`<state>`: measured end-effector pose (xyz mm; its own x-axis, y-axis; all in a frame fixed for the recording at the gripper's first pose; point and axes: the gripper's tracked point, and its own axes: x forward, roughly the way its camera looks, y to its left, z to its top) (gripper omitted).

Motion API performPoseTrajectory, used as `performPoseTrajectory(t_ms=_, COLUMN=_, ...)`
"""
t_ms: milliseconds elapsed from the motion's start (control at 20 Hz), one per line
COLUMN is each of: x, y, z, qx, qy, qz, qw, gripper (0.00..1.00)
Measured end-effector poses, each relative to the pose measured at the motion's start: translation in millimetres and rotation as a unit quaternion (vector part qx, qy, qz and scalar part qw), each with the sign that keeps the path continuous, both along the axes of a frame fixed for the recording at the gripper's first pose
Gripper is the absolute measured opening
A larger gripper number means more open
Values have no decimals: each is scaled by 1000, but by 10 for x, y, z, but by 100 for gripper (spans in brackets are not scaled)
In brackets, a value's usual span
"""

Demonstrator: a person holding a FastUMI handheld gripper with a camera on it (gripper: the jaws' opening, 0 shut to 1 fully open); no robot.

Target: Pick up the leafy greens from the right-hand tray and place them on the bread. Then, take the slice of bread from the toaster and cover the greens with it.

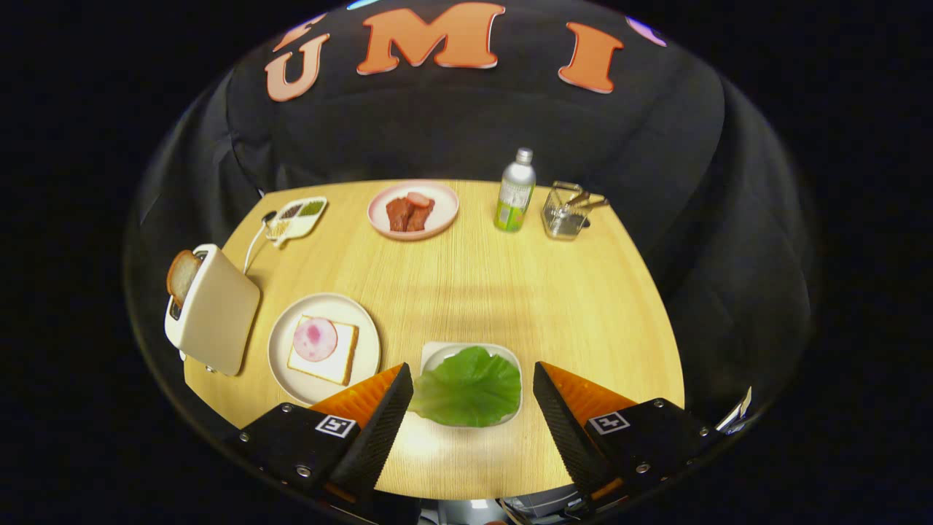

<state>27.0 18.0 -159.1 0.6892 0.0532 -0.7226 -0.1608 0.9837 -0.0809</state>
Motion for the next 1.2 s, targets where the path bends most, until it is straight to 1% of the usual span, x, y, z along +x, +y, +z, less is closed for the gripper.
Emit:
performPoseTrajectory(t_ms=150, x=115, y=15, z=-320, qx=-16, qy=58, qz=15, qw=998, gripper=100)
performPoseTrajectory(t_ms=350, x=253, y=-1, z=-723, qx=-36, qy=119, qz=11, qw=992, gripper=100)
performPoseTrajectory(t_ms=500, x=269, y=7, z=-950, qx=-26, qy=159, qz=8, qw=987, gripper=100)
performPoseTrajectory(t_ms=700, x=286, y=-38, z=-1195, qx=-42, qy=189, qz=8, qw=981, gripper=100)
performPoseTrajectory(t_ms=800, x=284, y=-21, z=-1280, qx=-37, qy=202, qz=6, qw=979, gripper=100)
performPoseTrajectory(t_ms=1200, x=329, y=-7, z=-1438, qx=-34, qy=227, qz=8, qw=973, gripper=100)
